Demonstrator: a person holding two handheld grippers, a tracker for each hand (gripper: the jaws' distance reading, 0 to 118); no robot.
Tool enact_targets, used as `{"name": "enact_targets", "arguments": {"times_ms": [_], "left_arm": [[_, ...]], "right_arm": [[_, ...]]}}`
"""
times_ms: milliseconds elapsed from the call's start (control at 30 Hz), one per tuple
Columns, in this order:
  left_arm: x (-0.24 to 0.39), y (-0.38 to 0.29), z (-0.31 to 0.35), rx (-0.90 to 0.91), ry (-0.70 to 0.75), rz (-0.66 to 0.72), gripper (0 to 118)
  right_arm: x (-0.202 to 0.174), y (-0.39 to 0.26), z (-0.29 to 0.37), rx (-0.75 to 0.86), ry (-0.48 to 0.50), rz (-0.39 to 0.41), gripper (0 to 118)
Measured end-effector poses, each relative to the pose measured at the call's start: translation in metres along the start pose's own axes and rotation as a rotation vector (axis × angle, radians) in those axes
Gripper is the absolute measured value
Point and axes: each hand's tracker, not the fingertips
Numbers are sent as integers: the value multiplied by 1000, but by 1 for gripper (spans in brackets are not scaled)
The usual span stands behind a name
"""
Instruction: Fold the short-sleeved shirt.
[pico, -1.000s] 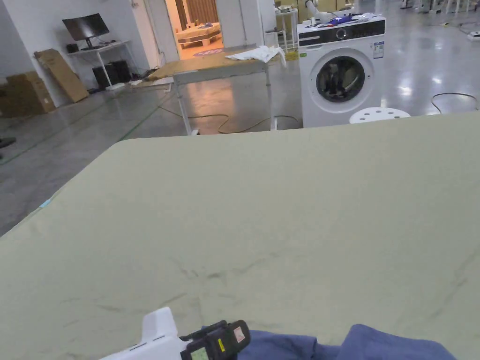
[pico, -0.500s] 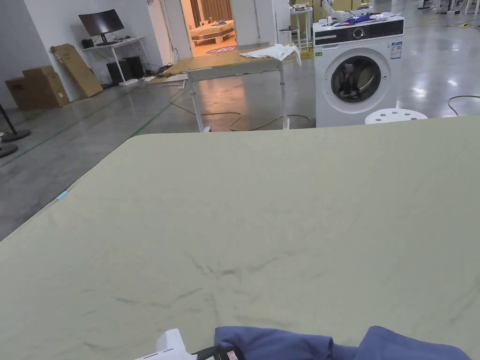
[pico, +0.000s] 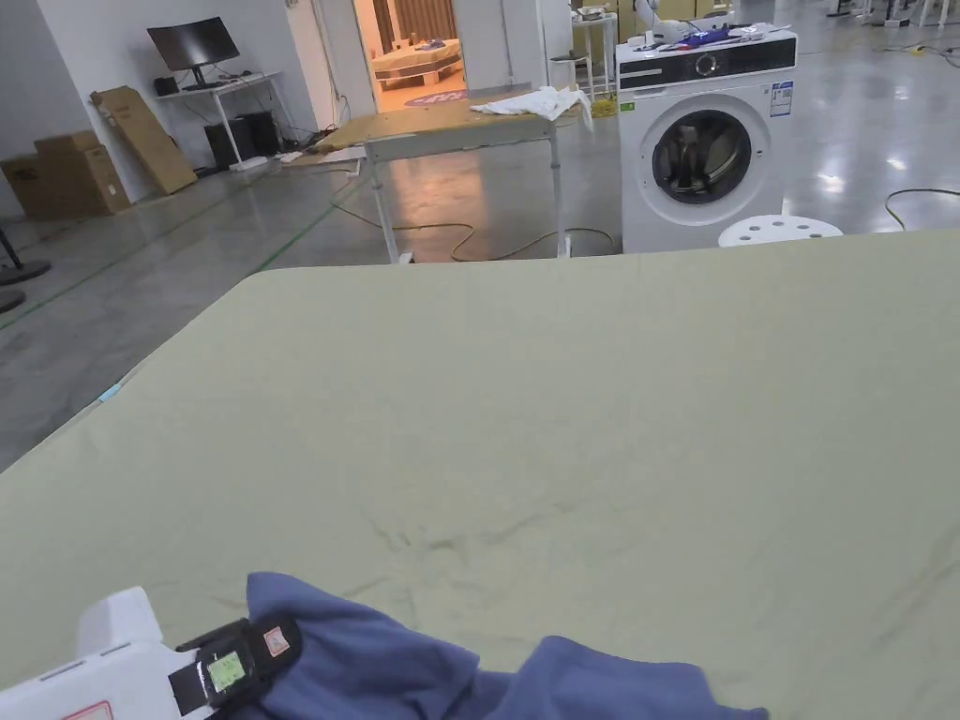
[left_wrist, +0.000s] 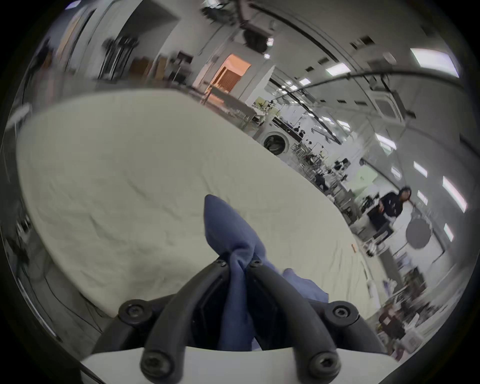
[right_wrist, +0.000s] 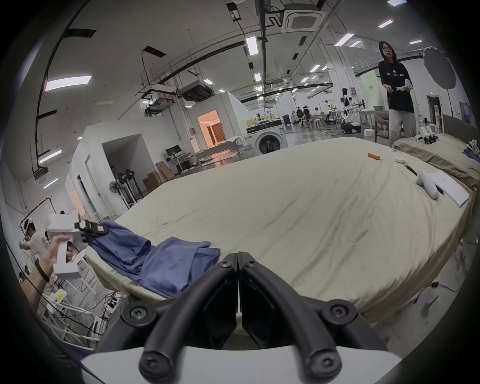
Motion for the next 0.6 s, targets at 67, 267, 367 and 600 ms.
{"name": "enact_targets", "arguments": {"times_ms": [67, 267, 367, 600], "left_arm": [[29, -3, 0, 0, -51, -34, 4], [134, -59, -62, -130, -148, -267, 4], [170, -94, -96, -167, -180, -350, 4], [201, -131, -136, -290, -240, -424, 56]], "right_arm": [[-3, 2, -2, 6, 3, 1, 0], [-3, 1, 11, 34, 8, 1, 0], [-1, -3, 22, 39, -30, 5, 0], [9, -8, 35, 48, -84, -25, 0]]}}
